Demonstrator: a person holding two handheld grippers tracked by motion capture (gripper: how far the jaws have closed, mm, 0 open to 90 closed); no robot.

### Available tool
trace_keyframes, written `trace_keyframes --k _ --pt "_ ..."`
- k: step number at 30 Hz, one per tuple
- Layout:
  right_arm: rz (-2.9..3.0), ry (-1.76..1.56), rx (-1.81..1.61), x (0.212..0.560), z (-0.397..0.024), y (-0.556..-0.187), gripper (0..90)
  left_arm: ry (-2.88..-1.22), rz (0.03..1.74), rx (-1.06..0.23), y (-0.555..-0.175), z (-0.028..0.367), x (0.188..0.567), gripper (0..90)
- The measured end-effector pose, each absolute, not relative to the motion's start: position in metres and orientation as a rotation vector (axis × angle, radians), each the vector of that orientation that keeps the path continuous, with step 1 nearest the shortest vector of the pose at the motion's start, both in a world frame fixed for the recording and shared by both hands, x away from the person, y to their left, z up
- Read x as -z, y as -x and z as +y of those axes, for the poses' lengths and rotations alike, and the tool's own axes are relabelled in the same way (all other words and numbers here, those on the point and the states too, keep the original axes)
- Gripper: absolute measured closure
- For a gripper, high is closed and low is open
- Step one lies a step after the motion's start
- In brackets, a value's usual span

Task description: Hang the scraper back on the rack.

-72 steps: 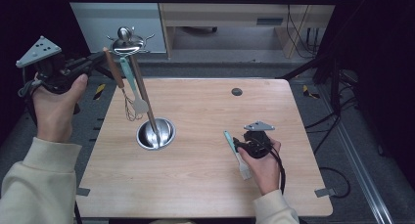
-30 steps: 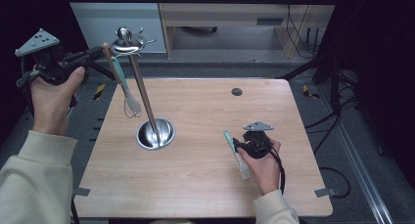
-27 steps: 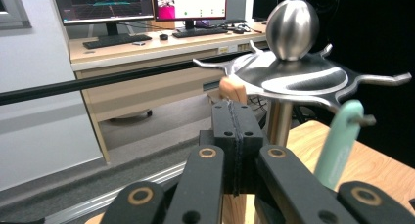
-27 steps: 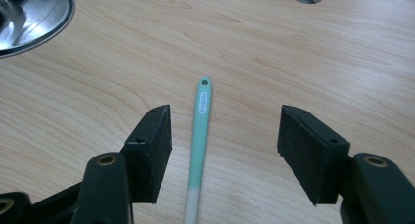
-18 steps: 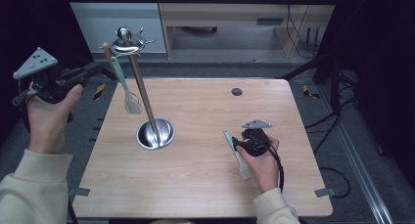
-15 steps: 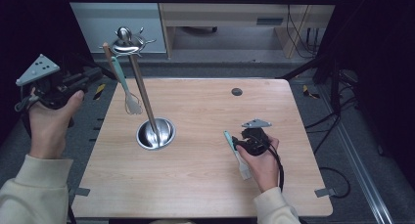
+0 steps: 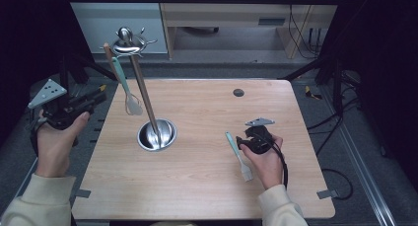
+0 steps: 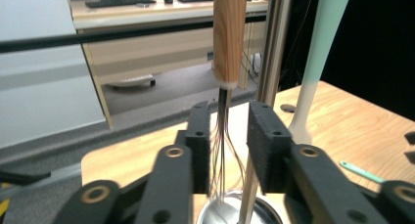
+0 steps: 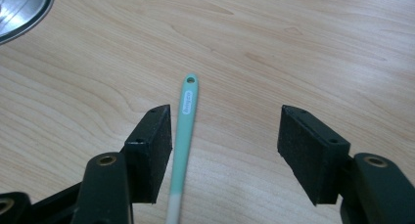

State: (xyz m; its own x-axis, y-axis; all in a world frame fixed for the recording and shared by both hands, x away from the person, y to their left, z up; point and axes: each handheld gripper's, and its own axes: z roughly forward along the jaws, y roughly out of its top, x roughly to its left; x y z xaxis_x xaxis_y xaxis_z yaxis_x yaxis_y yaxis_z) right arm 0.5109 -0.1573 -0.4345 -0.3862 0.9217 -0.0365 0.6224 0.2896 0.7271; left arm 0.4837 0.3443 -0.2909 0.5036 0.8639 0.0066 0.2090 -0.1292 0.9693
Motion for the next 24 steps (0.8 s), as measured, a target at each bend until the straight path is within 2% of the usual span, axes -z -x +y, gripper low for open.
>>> trace_keyframes --k 15,24 --pt "2.138 -1.383 -0.825 0.429 -0.167 -0.525 35.5 -1.713 1.002 -0.707 -0.483 0.337 0.347 38.4" --pt "2.143 -1.372 -0.803 0.427 -0.166 -0.535 40.7 -1.749 1.044 -0.673 -0.487 0.328 0.384 19.5"
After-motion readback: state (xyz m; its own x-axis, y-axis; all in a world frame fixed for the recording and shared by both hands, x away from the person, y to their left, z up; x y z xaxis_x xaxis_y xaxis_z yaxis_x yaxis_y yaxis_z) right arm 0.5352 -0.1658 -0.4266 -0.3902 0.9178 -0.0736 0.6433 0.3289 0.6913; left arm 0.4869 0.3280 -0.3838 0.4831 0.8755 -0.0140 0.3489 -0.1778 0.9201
